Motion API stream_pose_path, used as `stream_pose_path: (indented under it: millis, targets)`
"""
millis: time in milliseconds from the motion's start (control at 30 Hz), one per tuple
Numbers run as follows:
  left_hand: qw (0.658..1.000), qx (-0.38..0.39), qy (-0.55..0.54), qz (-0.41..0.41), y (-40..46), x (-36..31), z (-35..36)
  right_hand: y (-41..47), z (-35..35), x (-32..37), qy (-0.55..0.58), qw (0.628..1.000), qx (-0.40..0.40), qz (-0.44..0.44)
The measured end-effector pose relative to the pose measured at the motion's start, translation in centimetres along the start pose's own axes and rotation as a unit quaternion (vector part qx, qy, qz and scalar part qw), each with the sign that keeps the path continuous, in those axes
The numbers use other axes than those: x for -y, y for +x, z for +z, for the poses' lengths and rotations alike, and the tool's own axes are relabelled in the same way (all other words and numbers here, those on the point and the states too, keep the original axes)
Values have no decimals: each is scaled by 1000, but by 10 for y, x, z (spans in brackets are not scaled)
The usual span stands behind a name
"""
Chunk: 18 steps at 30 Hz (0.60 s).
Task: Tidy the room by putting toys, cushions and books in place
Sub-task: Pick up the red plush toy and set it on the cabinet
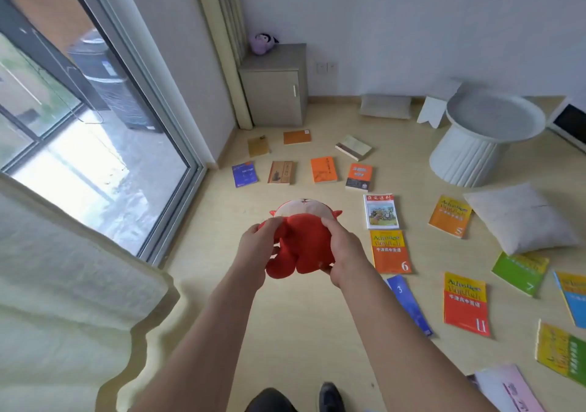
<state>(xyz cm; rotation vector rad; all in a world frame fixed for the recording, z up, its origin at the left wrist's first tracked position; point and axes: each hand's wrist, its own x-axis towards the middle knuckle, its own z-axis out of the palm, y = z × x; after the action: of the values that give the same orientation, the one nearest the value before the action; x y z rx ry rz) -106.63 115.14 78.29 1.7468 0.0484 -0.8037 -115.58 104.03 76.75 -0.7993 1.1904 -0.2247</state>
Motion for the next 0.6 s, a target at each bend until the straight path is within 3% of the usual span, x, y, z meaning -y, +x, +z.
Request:
stream_pose_path:
  millis: [367,600]
  targets:
    - [1000,0,27,2,174,-107,33,139,85,141,-15,999,21,37]
    - [999,41,-8,3,309,-208,100,228,122,263,12,999,-20,25]
